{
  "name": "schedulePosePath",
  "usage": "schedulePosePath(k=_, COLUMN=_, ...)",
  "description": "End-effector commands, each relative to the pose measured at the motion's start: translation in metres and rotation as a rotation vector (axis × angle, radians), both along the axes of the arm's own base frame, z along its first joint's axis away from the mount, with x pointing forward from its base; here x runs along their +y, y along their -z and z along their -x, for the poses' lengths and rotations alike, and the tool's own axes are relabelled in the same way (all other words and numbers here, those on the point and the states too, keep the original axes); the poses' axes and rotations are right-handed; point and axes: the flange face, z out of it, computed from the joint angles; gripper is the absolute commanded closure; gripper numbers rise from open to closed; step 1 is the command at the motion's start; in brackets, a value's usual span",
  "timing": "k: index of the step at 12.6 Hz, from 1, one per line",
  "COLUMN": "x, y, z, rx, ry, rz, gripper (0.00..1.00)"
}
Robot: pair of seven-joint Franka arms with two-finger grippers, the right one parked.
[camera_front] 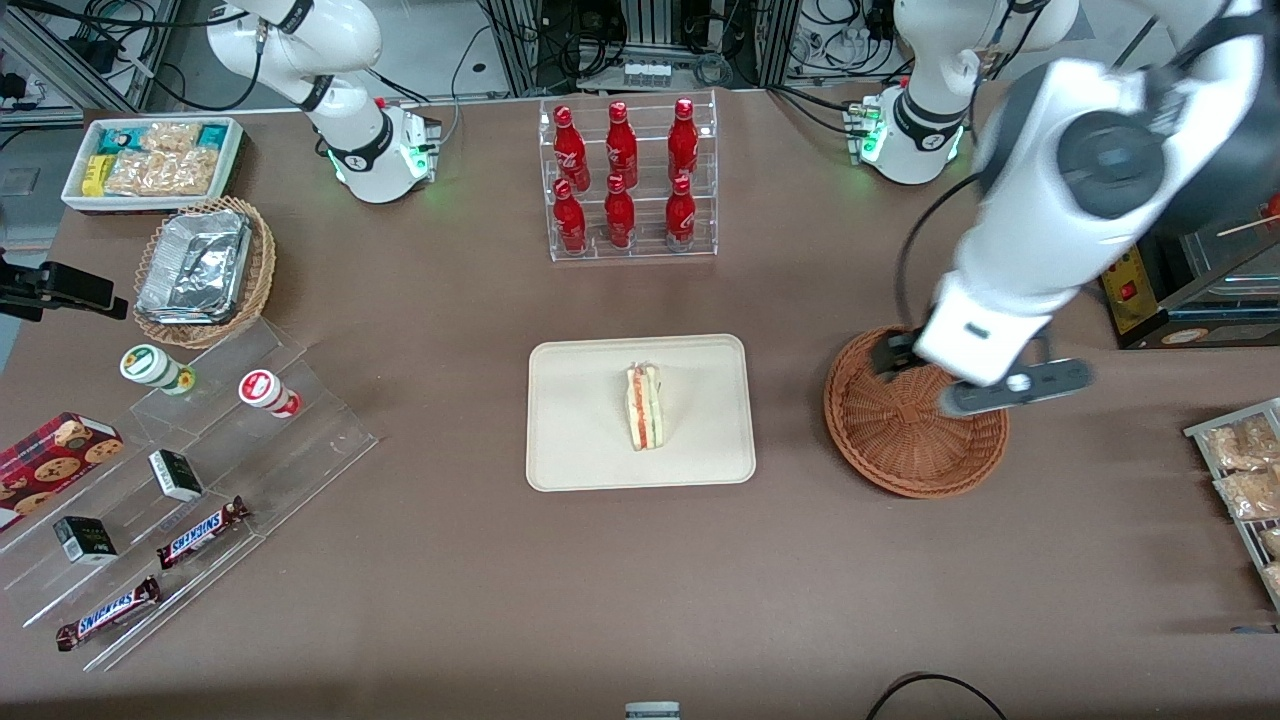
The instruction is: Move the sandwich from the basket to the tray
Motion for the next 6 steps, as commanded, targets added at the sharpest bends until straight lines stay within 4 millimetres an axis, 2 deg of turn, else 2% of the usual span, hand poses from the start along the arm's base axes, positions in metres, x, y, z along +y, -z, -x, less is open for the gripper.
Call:
schedulePosePath(k=1, x=0.031, y=-0.024, z=0.023, rx=0.031, ry=0.096, rz=0.000, gripper=0.00)
schedulePosePath(k=2, x=0.044, y=-0.032, z=0.025, rx=0.025, ry=0.120, rz=0.009, gripper=0.00)
schedulePosePath(k=3, x=0.066, y=-0.036, z=0.023, rx=0.026, ry=0.146, rz=0.011, gripper=0.00)
schedulePosePath(k=4, x=0.078, y=-0.040, z=0.027, rx=0.035, ry=0.178, rz=0.013, gripper=0.00)
schedulePosePath(k=5, x=0.099, y=-0.046, z=0.031, rx=0.036, ry=0.193, rz=0.013, gripper=0.00)
schedulePosePath(k=6, x=0.108, y=-0.051, z=0.035, rx=0.032, ry=0.221, rz=0.024, gripper=0.00)
